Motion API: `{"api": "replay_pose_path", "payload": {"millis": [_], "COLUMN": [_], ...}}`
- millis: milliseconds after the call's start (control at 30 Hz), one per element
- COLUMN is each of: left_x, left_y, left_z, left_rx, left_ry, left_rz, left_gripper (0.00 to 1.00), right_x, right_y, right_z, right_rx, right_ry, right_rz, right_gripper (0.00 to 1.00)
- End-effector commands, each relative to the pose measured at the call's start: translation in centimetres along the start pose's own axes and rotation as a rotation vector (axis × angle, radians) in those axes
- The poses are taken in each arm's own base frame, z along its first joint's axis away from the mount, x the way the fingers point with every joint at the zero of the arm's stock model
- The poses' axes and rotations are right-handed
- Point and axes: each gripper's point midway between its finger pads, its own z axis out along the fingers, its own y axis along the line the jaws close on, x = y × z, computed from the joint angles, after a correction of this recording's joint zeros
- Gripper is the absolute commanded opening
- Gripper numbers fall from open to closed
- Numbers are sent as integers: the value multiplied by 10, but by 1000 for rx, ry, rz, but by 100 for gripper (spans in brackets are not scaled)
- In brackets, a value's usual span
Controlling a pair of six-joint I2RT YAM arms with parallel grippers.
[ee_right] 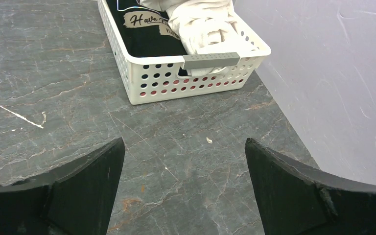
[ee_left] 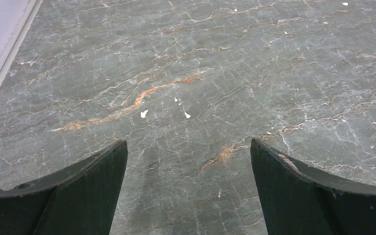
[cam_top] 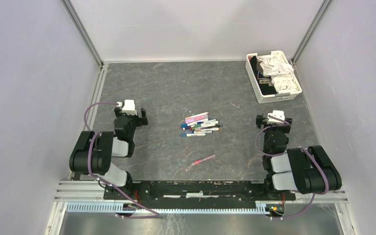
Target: Open the pen caps
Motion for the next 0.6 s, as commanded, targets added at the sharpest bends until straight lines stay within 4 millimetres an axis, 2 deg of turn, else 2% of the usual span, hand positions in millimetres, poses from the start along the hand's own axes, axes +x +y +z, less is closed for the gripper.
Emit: {"api": "replay_pose_path", "payload": {"millis": [0, 200, 300, 367, 400, 433, 467, 567], "left_x": [-14, -23, -32, -39, -42, -46, -52, -64], "left_y": [4, 1, 1, -4, -4, -5, -5, -18], "left_z": [4, 2, 9, 14, 15, 16, 16, 9], "left_rx": [-28, -6, 11, 41, 48, 58, 69, 162], "left_ry": [-44, -64, 20, 78, 106, 128, 148, 229], "left_rz": [-50, -50, -32, -26, -24, -23, -25, -28], "left_gripper": [100, 100, 100, 100, 100, 100, 100, 100], "right_x": [28, 23, 22, -1, -4, -16, -20, -54], "right_y": [-3, 0, 2, 0, 5, 10, 19, 54], "right_z": [-27, -15, -15, -7, -7, -3, -1, 7], "right_rx": [-21, -17, -39, -23, -45, -72, -113, -283], "right_ry": [63, 94, 108, 62, 72, 59, 74, 103], "right_rz": [-13, -22, -37, 19, 45, 75, 121, 275], "right_gripper": [98, 98, 98, 98, 98, 98, 98, 98]}}
